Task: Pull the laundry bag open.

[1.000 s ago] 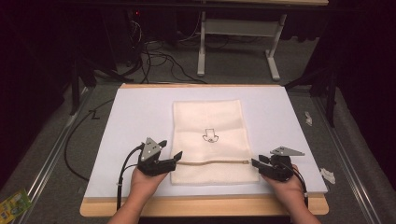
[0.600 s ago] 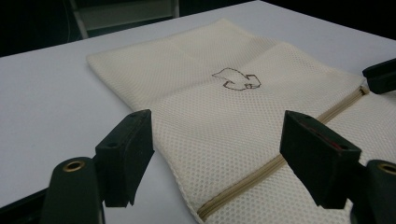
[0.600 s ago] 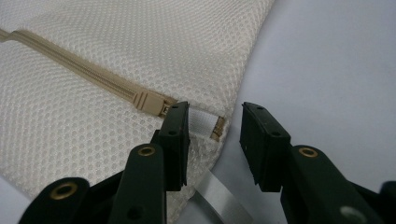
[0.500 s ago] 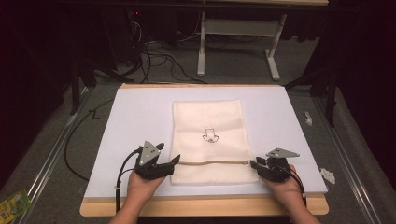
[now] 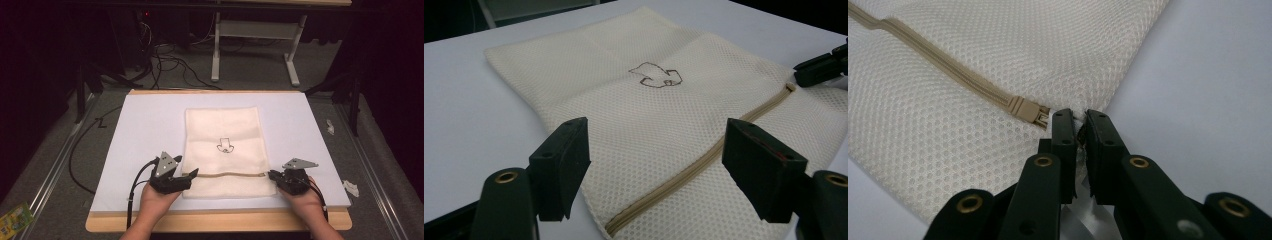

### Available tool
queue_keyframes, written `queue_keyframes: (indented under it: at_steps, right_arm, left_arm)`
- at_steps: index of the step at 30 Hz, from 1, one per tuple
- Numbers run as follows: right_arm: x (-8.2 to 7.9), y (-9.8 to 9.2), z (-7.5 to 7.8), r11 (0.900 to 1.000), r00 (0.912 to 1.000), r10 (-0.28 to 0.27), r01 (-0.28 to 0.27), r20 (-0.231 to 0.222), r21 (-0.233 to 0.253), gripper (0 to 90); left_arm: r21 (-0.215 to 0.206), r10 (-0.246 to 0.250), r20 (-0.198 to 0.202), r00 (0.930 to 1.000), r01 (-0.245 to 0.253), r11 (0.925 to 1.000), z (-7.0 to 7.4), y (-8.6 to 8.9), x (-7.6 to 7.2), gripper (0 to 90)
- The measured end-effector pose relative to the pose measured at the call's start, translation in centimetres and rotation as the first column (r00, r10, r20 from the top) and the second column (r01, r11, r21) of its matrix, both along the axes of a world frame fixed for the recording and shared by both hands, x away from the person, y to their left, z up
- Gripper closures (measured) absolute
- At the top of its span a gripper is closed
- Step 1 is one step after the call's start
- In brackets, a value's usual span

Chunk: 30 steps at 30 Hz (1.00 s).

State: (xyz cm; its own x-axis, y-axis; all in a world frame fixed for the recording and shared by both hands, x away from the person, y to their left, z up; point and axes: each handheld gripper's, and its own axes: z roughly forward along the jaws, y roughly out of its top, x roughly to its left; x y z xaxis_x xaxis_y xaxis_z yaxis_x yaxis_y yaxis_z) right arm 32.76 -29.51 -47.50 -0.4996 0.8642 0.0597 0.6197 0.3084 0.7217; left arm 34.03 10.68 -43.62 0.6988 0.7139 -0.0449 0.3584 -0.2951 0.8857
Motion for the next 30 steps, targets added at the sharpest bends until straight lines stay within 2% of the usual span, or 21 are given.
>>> queue_keyframes:
  at_steps: [10, 19, 23, 26, 30]
  right_arm:
    - [-0.6, 0.1, 0.9, 0.999, 0.9979, 0.038, -0.038, 0.053, 0.010, 85.2]
    - [-1.1, 0.4, 1.5, 0.998, 0.9942, 0.069, -0.070, 0.083, 0.006, 85.4]
    - [-1.3, 0.4, 1.8, 0.997, 0.9929, 0.067, -0.069, 0.098, 0.019, 85.4]
    - [-1.4, 0.4, 1.9, 0.997, 0.9915, 0.076, -0.079, 0.106, 0.025, 85.4]
    - [-1.6, 0.4, 2.0, 0.995, 0.9897, 0.096, -0.100, 0.106, 0.027, 85.4]
  left_arm:
    - [-0.003, -0.034, -0.008, 0.9994, 0.034, 0.9994, -0.1, -0.8, -0.1, 28.1]
    - [-0.002, -0.073, 0.007, 0.9973, 0.073, 0.9973, 0.2, -2.3, -0.7, 29.0]
    - [0.017, -0.093, 0.038, 0.9950, 0.092, 0.9956, 0.2, -3.7, -1.0, 30.4]
    - [-0.006, -0.120, 0.017, 0.9927, 0.120, 0.9928, 0.0, -5.2, -0.8, 31.9]
    - [-0.017, -0.154, -0.013, 0.9879, 0.154, 0.9879, -0.3, -8.2, -0.2, 34.4]
